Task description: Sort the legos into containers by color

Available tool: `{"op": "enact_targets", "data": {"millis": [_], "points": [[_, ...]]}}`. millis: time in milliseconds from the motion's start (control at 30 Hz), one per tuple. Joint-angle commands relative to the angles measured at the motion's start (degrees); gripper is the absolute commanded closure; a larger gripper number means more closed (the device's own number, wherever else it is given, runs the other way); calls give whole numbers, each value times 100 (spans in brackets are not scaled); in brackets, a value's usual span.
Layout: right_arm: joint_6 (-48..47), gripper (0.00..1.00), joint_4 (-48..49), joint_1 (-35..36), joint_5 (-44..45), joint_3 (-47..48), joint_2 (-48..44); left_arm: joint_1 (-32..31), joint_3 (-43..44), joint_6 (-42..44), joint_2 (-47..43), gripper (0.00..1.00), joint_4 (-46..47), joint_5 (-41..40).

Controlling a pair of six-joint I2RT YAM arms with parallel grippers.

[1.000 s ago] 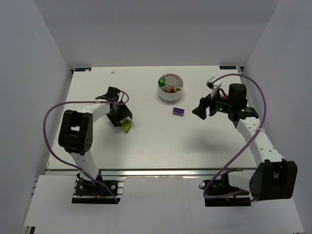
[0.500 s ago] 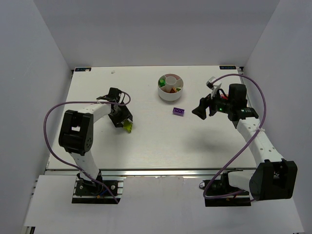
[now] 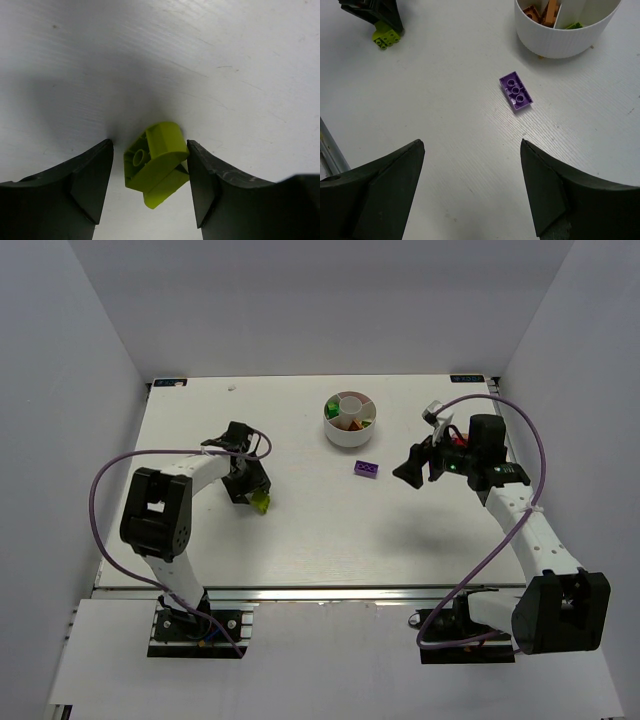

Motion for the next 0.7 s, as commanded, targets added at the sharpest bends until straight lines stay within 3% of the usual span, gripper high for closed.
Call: {"op": "enact_targets", "data": {"millis": [0, 267, 400, 467, 667], "points": [[-174, 18, -44, -4, -290, -69, -121, 2, -101, 129, -357, 29, -163, -386], [-831, 19, -745, 653, -729, -78, 90, 2, -259, 279, -893, 26, -75, -96], [-2096, 16, -1055, 1793, -783, -183, 186, 2, -444, 174, -1367, 24, 65, -35], [-2415, 11, -819, 2130, -617, -384, 248, 2, -470, 112, -1604, 22, 66, -61], [-2801, 10, 709, 3561, 173, -404, 948, 29, -645, -11, -2755, 15, -188, -202]]}}
